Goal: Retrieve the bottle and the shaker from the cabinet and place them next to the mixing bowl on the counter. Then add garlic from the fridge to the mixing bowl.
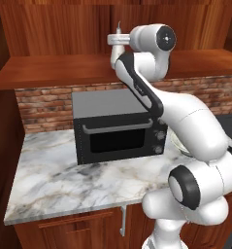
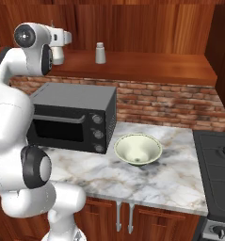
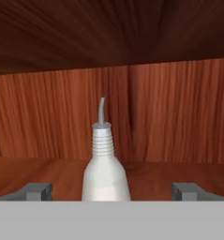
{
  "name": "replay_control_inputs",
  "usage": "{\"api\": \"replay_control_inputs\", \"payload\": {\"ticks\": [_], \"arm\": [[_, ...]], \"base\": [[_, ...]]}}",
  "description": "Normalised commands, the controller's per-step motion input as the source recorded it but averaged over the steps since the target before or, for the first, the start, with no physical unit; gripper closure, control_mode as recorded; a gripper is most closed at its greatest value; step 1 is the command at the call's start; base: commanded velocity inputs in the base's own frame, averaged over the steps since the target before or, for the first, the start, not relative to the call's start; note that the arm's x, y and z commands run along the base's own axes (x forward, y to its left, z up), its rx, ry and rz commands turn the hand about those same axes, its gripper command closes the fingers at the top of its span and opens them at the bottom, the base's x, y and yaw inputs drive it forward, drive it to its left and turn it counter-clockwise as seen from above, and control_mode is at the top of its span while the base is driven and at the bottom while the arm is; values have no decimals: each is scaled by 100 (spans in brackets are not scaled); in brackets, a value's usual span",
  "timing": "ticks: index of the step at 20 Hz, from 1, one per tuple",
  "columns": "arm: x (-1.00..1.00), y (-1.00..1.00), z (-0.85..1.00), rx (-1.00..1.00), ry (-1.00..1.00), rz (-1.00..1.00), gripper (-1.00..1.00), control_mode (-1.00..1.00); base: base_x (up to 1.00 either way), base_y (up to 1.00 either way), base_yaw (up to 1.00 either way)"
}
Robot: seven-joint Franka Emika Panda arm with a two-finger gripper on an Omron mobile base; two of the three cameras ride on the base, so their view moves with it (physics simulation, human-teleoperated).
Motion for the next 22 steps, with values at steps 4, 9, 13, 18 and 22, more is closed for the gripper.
{"api": "replay_control_inputs", "payload": {"ticks": [4,9,13,18,22], "arm": [[21,4,0,0,0,0,-100,-100],[20,1,0,0,0,0,-100,-100],[30,10,0,0,0,0,-100,-100],[18,15,0,0,0,0,-100,-100],[9,7,0,0,0,0,-100,-100]], "base": [[0,0,0],[0,0,0],[0,0,0],[0,0,0],[0,0,0]]}}
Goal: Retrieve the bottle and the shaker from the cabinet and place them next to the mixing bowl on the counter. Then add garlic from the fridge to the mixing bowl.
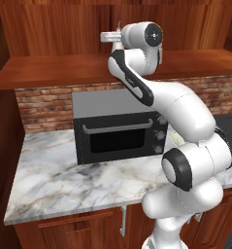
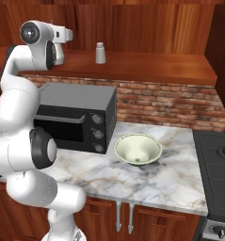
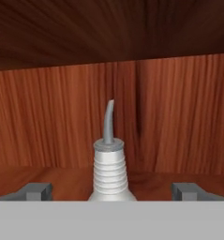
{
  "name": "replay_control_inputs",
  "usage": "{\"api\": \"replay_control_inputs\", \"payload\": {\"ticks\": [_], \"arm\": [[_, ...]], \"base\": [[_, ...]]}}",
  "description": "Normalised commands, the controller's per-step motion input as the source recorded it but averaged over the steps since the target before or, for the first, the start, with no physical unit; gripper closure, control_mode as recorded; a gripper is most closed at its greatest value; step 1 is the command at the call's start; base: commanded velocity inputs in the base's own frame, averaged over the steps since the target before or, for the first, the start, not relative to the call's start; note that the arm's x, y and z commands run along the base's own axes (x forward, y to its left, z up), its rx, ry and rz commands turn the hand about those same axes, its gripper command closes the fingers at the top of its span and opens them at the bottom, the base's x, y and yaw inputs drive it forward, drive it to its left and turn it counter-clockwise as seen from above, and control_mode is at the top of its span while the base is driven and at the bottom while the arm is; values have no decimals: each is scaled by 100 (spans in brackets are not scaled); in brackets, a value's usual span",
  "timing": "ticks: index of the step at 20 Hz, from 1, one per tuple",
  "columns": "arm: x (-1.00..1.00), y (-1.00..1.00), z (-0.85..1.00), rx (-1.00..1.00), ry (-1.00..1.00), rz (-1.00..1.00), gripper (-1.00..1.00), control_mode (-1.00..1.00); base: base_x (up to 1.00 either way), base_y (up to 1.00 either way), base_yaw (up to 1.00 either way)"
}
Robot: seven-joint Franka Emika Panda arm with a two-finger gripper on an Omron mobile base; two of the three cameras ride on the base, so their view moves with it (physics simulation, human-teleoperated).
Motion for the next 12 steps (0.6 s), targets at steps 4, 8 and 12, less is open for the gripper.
{"api": "replay_control_inputs", "payload": {"ticks": [4,8,12], "arm": [[13,0,0,0,0,0,-100,-100],[23,0,0,0,0,0,-100,-100],[7,0,0,0,0,0,-100,-100]], "base": [[0,0,0],[0,0,0],[0,0,0]]}}
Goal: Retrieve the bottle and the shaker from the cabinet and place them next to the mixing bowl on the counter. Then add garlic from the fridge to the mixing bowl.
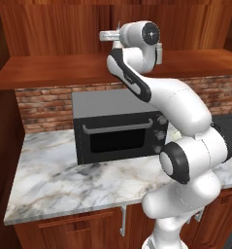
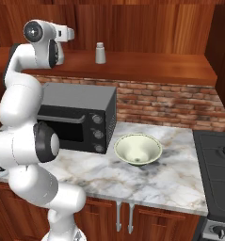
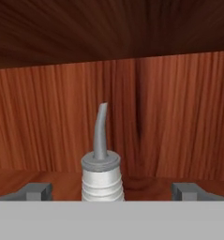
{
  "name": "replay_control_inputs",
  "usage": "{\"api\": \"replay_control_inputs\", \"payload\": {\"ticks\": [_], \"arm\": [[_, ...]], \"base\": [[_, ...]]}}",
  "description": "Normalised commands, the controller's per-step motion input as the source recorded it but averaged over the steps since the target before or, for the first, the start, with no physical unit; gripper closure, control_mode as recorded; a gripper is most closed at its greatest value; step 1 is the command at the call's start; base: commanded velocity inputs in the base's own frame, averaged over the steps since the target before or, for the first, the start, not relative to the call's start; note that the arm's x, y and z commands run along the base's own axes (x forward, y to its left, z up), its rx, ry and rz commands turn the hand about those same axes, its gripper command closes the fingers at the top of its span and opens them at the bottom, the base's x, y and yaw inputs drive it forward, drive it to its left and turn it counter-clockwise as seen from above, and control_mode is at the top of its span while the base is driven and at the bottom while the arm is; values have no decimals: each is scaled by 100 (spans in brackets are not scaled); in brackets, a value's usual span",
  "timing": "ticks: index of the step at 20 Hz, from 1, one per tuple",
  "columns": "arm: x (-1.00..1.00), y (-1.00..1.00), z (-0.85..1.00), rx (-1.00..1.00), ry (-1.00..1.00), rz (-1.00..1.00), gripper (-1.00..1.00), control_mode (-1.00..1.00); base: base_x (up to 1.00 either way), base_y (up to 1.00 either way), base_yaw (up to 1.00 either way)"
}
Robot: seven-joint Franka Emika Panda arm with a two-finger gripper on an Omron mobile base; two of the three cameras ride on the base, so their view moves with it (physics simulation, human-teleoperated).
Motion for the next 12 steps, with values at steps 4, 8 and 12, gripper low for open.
{"api": "replay_control_inputs", "payload": {"ticks": [4,8,12], "arm": [[0,0,0,0,0,0,-100,-100],[0,0,0,0,0,0,-100,-100],[0,0,0,0,0,0,100,-100]], "base": [[0,0,0],[0,0,0],[0,0,0]]}}
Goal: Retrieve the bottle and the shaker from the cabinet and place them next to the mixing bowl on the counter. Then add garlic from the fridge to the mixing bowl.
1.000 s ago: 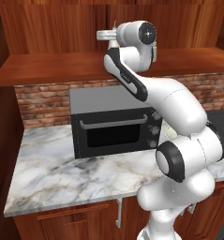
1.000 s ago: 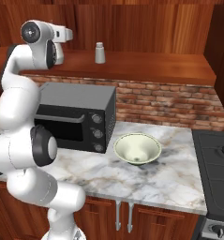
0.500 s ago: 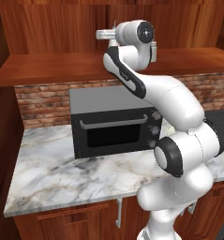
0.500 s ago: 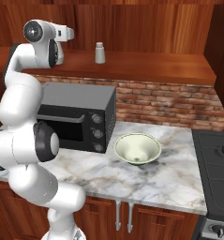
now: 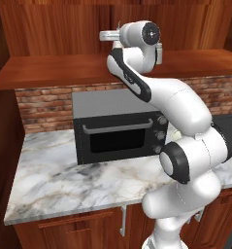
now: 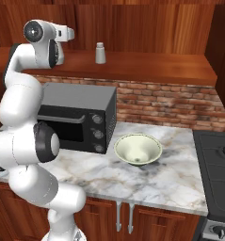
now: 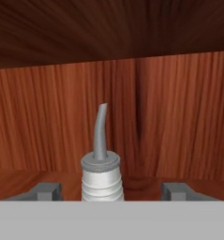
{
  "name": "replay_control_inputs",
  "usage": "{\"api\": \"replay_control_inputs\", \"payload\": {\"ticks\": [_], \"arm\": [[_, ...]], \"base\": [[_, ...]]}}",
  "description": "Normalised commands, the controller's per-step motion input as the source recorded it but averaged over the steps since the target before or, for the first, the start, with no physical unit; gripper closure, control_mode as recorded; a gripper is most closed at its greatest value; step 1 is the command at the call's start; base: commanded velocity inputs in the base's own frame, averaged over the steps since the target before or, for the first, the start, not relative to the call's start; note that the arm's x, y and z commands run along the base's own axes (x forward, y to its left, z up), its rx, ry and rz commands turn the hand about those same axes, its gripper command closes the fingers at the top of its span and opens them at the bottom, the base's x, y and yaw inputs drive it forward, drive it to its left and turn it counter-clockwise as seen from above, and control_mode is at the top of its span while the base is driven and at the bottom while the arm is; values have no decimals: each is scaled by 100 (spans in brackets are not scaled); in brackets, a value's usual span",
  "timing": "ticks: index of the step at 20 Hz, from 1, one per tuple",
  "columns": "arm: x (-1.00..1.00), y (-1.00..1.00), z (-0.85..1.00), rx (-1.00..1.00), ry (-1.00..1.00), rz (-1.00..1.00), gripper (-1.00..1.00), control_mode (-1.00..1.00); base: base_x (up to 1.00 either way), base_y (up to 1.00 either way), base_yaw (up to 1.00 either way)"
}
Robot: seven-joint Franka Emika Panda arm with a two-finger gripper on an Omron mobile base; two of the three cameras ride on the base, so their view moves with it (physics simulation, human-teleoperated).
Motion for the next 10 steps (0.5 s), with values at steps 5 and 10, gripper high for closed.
{"api": "replay_control_inputs", "payload": {"ticks": [5,10], "arm": [[0,0,0,0,0,0,100,-100],[0,0,0,0,0,0,100,-100]], "base": [[0,0,0],[0,0,0]]}}
